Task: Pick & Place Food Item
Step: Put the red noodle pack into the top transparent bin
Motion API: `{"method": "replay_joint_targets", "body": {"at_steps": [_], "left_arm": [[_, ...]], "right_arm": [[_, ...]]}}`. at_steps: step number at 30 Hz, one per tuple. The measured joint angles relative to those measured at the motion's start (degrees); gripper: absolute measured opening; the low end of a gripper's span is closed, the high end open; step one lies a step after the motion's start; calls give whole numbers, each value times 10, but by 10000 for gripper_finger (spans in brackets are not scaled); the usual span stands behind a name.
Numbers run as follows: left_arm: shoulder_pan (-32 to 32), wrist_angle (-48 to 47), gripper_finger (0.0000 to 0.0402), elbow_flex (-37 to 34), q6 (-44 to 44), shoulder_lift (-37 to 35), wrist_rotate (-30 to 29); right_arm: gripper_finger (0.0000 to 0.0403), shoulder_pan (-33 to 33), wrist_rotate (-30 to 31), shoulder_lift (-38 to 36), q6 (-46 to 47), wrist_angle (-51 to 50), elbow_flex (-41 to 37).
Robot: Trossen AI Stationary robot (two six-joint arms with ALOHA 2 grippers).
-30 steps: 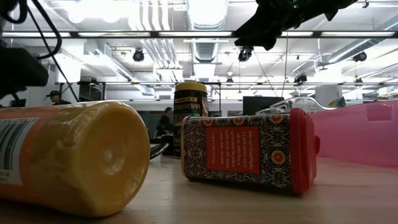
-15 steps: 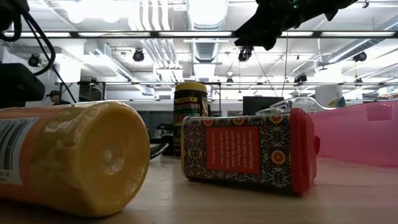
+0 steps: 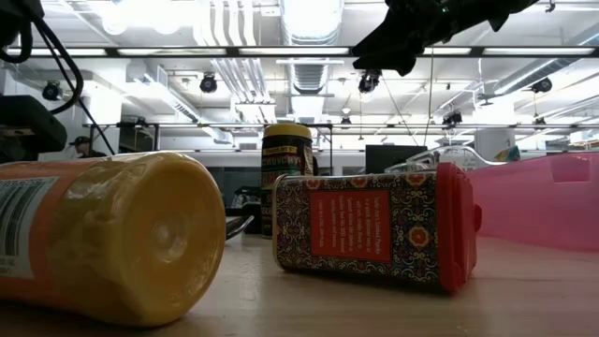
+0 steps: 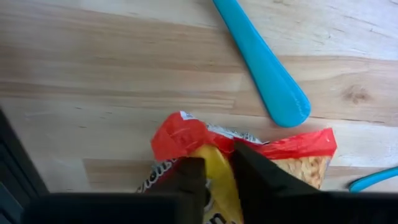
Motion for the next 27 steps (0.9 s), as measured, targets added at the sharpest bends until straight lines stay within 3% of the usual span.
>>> {"method": "replay_joint_targets", "body": {"at_steps": [6,16,27], "left_arm": [[0,-1,5,0,-2,0,-4],[0,-20,1,29,11,0,-15],[0,-145,0,123,83,0,-116]], "right_arm": [[244,0,0,0,0,0,0],[244,0,0,0,0,0,0],[244,0,0,0,0,0,0]]}}
